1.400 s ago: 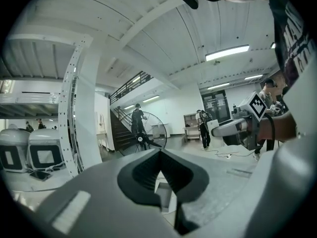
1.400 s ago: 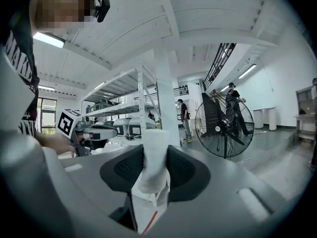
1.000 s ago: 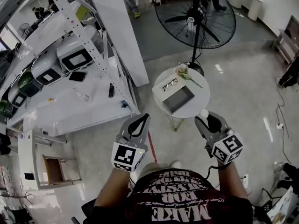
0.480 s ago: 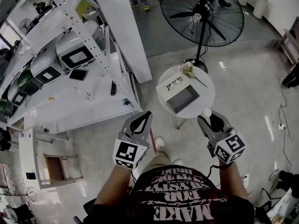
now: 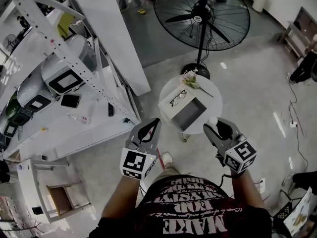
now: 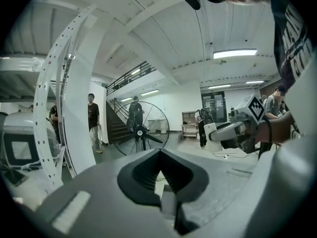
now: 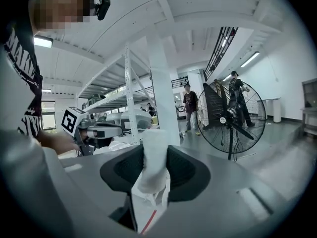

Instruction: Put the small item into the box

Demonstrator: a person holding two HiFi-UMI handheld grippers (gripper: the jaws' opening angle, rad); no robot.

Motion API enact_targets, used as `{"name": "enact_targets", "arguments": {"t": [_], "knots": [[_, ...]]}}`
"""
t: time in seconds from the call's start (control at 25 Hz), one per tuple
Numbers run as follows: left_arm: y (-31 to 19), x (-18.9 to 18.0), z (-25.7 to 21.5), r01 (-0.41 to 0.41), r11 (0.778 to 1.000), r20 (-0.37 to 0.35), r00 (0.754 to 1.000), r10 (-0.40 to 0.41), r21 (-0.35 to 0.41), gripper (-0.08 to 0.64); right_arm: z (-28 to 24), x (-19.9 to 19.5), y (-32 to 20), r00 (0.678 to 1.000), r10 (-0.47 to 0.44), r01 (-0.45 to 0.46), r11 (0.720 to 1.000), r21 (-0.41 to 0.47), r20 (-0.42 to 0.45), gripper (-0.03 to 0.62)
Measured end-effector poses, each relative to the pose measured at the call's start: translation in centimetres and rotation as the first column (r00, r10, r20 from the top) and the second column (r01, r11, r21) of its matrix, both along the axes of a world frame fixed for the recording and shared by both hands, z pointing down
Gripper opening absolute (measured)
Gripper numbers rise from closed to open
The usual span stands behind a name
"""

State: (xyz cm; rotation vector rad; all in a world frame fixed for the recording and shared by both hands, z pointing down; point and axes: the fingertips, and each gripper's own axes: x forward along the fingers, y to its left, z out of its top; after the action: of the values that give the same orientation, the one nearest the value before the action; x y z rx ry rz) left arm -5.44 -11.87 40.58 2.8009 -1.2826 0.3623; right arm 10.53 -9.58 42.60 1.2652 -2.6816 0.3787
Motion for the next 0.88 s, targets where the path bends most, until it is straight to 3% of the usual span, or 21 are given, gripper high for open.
{"name": "enact_targets", "arguments": {"t": [0.52,0.88], "knots": [[-8.0,-1.5,0.0,-0.116,0.993,-0.024,0.993,0.116,0.030,0.000,-1.7,-3.3,-7.2,0.994,0.085,-0.081,0.996,0.046,-0.070,0.164],[-10.5,-1.3,0.0,-0.194,0.981,-0.053,0.979,0.195,0.031,0.000,-3.3,-4.2,-9.8,0.984,0.132,-0.124,0.989,0.076,-0.119,0.164]]}}
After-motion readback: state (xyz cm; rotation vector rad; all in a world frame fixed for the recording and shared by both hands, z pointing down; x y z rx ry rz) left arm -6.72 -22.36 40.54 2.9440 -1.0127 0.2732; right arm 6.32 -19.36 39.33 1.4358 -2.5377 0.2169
